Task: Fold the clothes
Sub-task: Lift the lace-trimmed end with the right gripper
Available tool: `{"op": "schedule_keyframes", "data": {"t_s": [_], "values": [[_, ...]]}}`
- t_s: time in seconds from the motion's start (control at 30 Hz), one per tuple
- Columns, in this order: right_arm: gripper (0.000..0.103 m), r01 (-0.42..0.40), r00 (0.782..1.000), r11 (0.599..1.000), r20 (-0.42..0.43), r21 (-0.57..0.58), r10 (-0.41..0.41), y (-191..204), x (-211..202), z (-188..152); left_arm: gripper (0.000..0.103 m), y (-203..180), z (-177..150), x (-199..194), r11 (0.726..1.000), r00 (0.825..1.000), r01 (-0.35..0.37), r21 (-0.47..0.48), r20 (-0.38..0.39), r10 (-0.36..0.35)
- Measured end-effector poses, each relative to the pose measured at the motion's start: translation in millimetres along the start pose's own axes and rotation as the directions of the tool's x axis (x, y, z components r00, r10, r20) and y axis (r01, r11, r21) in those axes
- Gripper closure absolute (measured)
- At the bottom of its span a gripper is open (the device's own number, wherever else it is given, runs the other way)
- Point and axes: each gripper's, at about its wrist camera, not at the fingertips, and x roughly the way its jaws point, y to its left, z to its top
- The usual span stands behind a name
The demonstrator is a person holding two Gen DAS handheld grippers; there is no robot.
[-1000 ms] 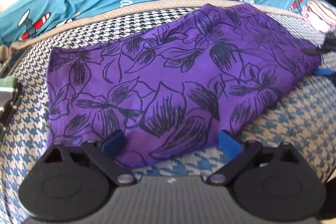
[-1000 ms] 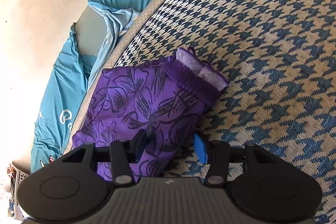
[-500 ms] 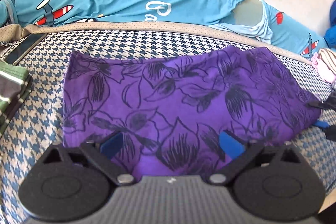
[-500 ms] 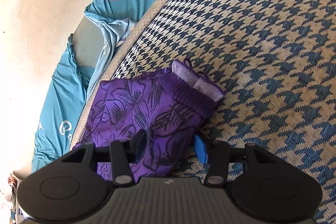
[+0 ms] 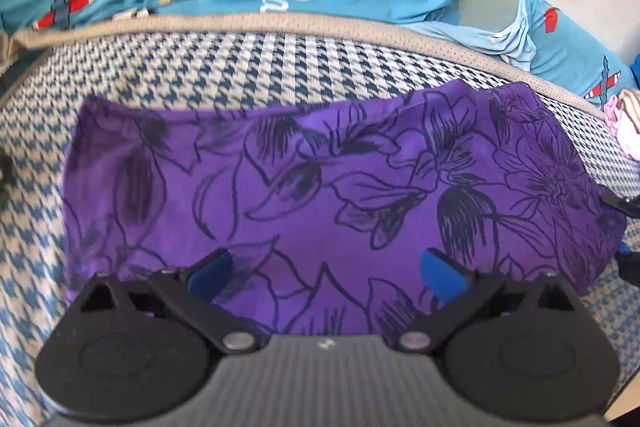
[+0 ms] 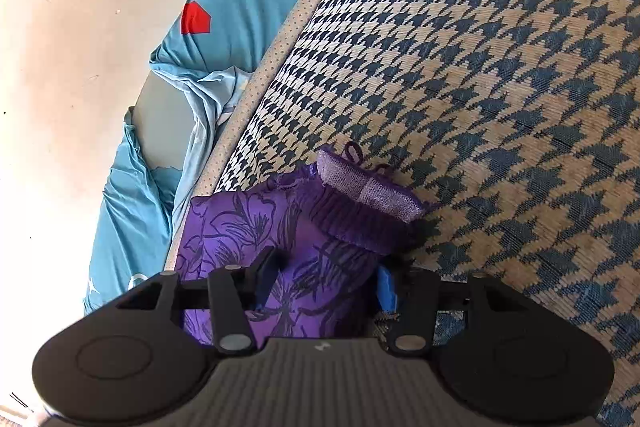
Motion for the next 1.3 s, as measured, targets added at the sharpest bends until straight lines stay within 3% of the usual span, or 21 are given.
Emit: {"op": "schedule_keyframes", "data": {"t_s": [0.2,0.37,0.43,0.57,0.63,0.73,0.87,1.0,1.13,1.3], "values": [[0.054,-0.001,1.000,0.998,0.018,-0.056,0.002,5.4,3.5,-3.8,0.002,2.7,1.1,6.7,1.000,1.000,-0.016,-0.015,-0.012,0.016],[0.072,0.010,1.000,0.992,0.010,-0.128,-0.009,11.1,5.5,-6.3,0.001,1.5,1.8,7.5,1.000,1.000,-0.023,-0.018,-0.011,0.023],[0.088,0.008,1.000,0.984,0.023,-0.177,-0.004,19.1,3.9,-8.8,0.000,0.1,1.1,7.2,1.000,1.000,-0.029,-0.009,-0.009,0.029],[0.089,0.008,0.999,0.960,0.050,-0.281,0.007,35.8,0.6,-14.5,0.000,-2.5,-1.6,7.2,0.999,0.999,-0.046,0.018,-0.004,0.046],[0.090,0.016,0.997,0.914,0.080,-0.406,0.018,54.2,-2.8,-24.9,0.000,-3.0,-2.0,6.7,0.999,0.999,-0.049,0.023,-0.003,0.050],[0.091,0.017,0.992,0.812,0.109,-0.583,0.058,82.7,-10.3,-45.8,0.000,-2.3,-1.7,5.9,0.999,0.999,-0.049,0.015,-0.001,0.049],[0.091,0.028,0.983,0.641,0.139,-0.767,0.122,116.5,-19.9,-79.9,0.000,2.7,1.1,4.2,0.999,0.999,-0.049,-0.015,0.003,0.049],[0.091,0.015,0.970,0.428,0.117,-0.904,0.213,143.0,-28.2,-120.5,0.000,12.1,5.2,0.6,0.997,0.998,-0.056,-0.059,0.020,0.057],[0.091,0.008,0.953,0.201,0.069,-0.980,0.295,156.5,-37.2,-163.2,0.000,24.9,9.1,-3.2,0.991,0.997,-0.070,-0.111,0.032,0.074],[0.092,-0.058,0.942,0.011,-0.051,-0.998,0.331,162.7,-41.0,-205.9,0.000,45.8,16.4,-16.2,0.978,0.991,-0.091,-0.187,0.079,0.107]]}}
